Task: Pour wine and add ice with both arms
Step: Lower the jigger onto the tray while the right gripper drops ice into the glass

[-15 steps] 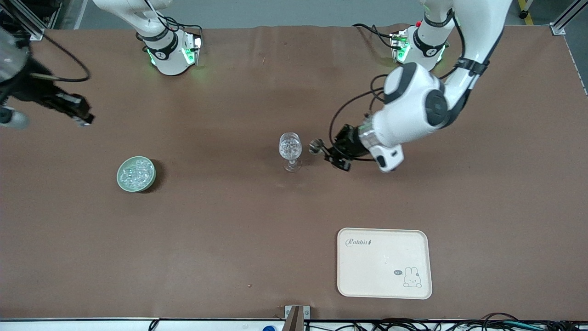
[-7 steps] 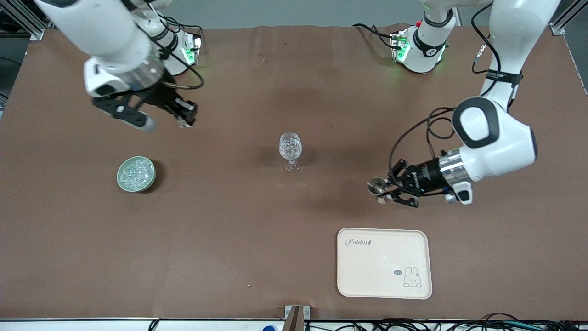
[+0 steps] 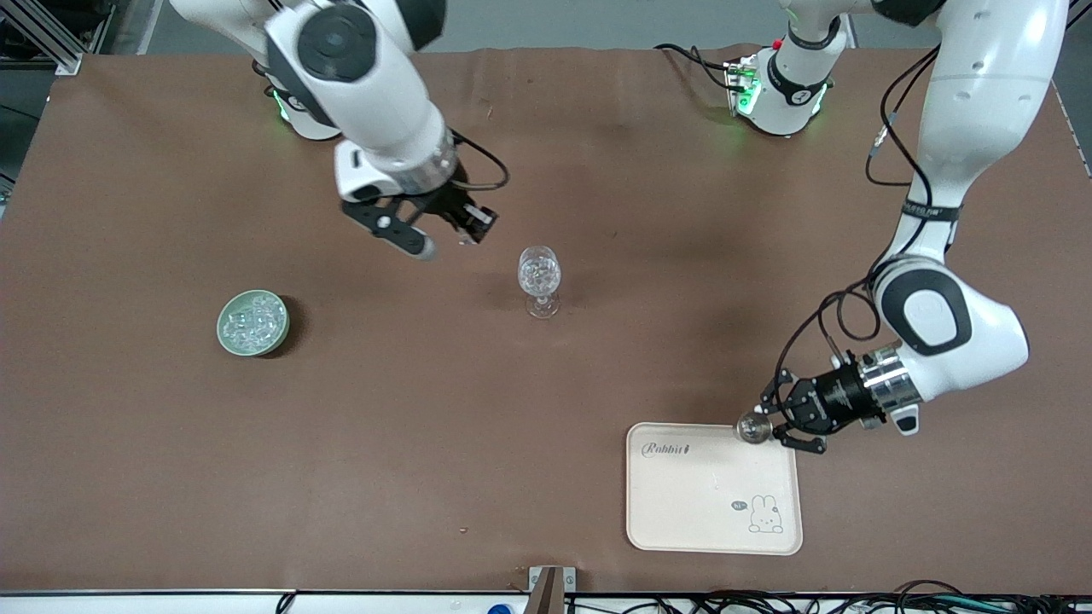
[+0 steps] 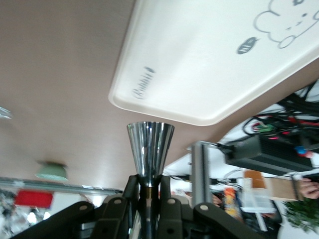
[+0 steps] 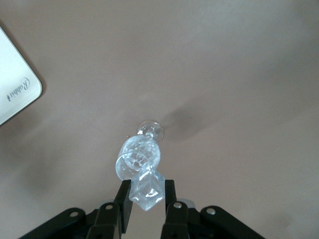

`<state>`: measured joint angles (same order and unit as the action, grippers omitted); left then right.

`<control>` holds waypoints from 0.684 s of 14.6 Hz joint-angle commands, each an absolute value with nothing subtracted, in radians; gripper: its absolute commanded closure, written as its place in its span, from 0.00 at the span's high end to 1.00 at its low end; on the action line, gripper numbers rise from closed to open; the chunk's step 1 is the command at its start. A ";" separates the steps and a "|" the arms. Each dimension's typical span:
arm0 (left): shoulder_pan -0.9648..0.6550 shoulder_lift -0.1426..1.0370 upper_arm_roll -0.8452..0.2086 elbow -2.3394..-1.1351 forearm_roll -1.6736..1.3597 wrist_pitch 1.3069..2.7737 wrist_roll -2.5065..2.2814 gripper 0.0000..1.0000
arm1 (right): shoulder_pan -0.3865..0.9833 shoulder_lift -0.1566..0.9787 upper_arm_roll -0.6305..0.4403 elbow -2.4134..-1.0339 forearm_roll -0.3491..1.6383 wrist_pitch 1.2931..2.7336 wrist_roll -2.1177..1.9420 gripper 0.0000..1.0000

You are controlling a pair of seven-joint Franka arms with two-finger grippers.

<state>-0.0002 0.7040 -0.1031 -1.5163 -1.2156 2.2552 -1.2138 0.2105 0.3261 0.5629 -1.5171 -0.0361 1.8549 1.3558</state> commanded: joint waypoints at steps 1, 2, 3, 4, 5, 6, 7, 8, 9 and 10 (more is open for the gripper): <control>-0.008 0.831 -0.058 -1.376 -1.345 2.240 -1.172 0.02 | 0.267 0.402 0.569 -1.503 -0.115 1.876 1.474 0.01; -0.008 0.841 -0.055 -1.376 -1.398 2.240 -1.134 0.02 | 0.285 0.422 0.569 -1.503 -0.139 1.879 1.501 0.01; -0.005 0.860 -0.049 -1.376 -1.452 2.240 -1.096 0.02 | 0.299 0.434 0.569 -1.503 -0.156 1.909 1.525 0.01; -0.003 0.877 -0.041 -1.376 -1.494 2.240 -1.060 0.03 | 0.314 0.451 0.569 -1.503 -0.163 1.936 1.546 0.01; -0.003 0.890 -0.038 -1.376 -1.534 2.240 -1.036 0.03 | 0.325 0.465 0.569 -1.503 -0.169 1.940 1.558 0.01; -0.005 0.902 -0.038 -1.376 -1.560 2.240 -1.025 0.04 | 0.330 0.471 0.569 -1.503 -0.173 1.942 1.562 0.02; -0.003 0.920 -0.038 -1.376 -1.566 2.240 -1.016 0.04 | 0.334 0.475 0.569 -1.503 -0.175 1.944 1.562 0.02; -0.002 0.933 -0.038 -1.374 -1.569 2.240 -1.002 0.04 | 0.342 0.483 0.568 -1.503 -0.176 1.953 1.563 0.02; 0.000 0.952 -0.038 -1.368 -1.571 2.241 -0.988 0.06 | 0.345 0.489 0.569 -1.503 -0.182 1.960 1.563 0.02; 0.008 0.963 -0.038 -1.367 -1.571 2.241 -0.973 0.06 | 0.350 0.503 0.568 -1.503 -0.189 1.967 1.565 0.03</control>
